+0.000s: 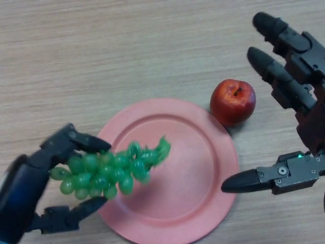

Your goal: Pick up the green grapes and place it on the plate

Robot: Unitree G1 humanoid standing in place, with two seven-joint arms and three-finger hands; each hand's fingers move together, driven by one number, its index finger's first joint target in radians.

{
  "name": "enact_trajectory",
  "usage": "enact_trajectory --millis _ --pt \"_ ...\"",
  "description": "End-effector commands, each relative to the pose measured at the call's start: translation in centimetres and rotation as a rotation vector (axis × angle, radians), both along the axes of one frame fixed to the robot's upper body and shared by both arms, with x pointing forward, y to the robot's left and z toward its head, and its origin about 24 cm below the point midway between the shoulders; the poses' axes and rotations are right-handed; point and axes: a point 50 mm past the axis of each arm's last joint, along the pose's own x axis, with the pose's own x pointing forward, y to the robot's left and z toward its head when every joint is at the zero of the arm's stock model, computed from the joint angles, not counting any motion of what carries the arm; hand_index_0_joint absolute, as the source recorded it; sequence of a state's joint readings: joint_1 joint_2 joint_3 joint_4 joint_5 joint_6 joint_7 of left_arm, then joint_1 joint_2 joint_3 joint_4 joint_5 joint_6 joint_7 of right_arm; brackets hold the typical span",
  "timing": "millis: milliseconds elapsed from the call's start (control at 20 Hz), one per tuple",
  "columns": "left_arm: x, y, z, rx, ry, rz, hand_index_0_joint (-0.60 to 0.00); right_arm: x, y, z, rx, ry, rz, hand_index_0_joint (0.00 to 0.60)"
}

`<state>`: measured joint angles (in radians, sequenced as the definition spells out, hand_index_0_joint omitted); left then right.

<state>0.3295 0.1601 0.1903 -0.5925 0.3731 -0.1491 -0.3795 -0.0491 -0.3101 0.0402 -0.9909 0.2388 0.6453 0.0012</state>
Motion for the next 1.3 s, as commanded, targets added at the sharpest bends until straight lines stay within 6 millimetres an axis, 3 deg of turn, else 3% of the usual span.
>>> enact_trajectory --millis 50,100,150,200,450,900,1000,1300 --pt "-0.8 -0.4 2.7 0.027 -0.234 -0.042 -0.400 -1.6 0.1 2.7 0.044 -0.231 0.044 0.000" --pt "-0.7 -0.4 2.6 0.019 -0.233 -0.042 -0.250 -1.6 0.2 2.6 0.041 -0.230 0.044 0.000" --pt "-0.5 -0.4 2.5 0.014 -0.229 -0.039 -0.150 -1.6 0.2 2.6 0.038 -0.229 0.044 0.000" --pt "0.0 -0.3 2.2 0.047 -0.218 -0.011 -0.007 -1.5 0.3 2.6 0.029 -0.223 0.043 0.000" --pt "-0.1 0.0 3.3 0.070 -0.228 -0.007 0.000 -1.2 0.6 2.7 0.020 -0.211 0.049 0.000" --pt "0.0 1.5 10.7 -0.264 -0.360 -0.173 0.000 -0.7 0.7 4.4 0.049 -0.271 0.038 0.000" --pt "0.0 1.7 11.6 -0.348 -0.362 -0.186 0.000 -0.5 0.6 4.7 0.036 -0.274 0.019 0.000" --pt "-0.2 1.5 11.7 -0.552 -0.303 -0.257 0.000 -0.1 0.8 4.8 0.036 -0.274 -0.003 0.000"
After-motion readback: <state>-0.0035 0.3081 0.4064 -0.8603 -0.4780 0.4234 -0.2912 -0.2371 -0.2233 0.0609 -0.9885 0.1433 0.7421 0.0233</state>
